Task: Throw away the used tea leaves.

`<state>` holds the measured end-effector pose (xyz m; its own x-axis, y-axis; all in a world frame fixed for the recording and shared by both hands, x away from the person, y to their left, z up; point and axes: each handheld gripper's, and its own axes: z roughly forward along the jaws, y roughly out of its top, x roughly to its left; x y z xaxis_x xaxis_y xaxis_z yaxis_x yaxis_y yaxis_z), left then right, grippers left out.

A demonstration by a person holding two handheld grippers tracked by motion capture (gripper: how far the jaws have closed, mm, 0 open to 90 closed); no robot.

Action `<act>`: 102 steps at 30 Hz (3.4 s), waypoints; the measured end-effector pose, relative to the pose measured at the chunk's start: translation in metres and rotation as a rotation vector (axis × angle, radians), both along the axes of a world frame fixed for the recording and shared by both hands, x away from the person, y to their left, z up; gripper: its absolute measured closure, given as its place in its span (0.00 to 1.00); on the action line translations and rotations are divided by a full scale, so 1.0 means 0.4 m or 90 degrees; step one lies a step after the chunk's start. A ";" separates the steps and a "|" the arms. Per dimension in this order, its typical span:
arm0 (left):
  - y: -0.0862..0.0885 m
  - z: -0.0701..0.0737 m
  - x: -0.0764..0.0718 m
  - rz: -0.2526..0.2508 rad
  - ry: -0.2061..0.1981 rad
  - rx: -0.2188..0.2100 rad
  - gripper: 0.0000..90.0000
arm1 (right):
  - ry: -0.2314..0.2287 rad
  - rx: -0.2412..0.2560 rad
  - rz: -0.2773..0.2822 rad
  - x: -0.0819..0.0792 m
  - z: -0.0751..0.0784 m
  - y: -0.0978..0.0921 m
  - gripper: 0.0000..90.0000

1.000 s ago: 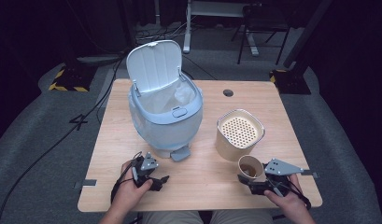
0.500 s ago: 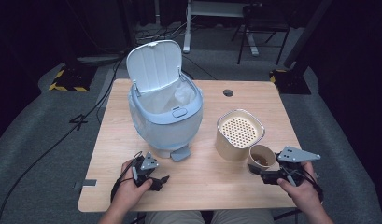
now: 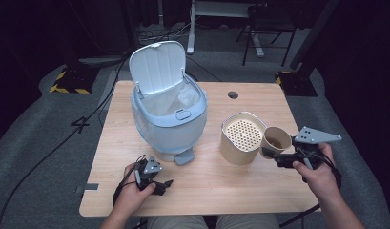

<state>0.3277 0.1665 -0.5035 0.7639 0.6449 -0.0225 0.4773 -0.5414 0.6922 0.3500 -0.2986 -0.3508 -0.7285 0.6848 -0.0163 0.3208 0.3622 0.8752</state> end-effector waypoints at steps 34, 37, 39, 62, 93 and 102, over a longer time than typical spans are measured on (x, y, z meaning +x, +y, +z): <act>0.000 0.000 0.000 -0.003 -0.001 0.002 0.20 | -0.278 -0.393 -0.011 0.219 0.008 0.082 0.35; 0.000 0.000 0.000 -0.002 -0.001 0.002 0.20 | -0.320 -0.481 -0.001 0.210 0.001 0.107 0.35; 0.000 0.000 0.000 -0.003 -0.001 0.002 0.20 | -0.328 -0.500 0.006 0.207 -0.002 0.118 0.35; 0.000 0.000 0.000 -0.003 -0.001 0.002 0.20 | -0.569 -0.934 0.035 0.174 -0.055 0.214 0.35; 0.000 0.000 0.000 -0.002 0.000 0.001 0.20 | -0.814 -1.359 0.089 0.135 -0.088 0.257 0.37; 0.000 0.000 -0.001 -0.004 0.000 0.002 0.20 | -0.826 -1.361 0.087 0.126 -0.078 0.258 0.37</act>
<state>0.3273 0.1667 -0.5035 0.7684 0.6396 -0.0211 0.4738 -0.5465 0.6905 0.4005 -0.1954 -0.3818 0.1581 -0.8310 -0.5334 0.0977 0.5507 -0.8290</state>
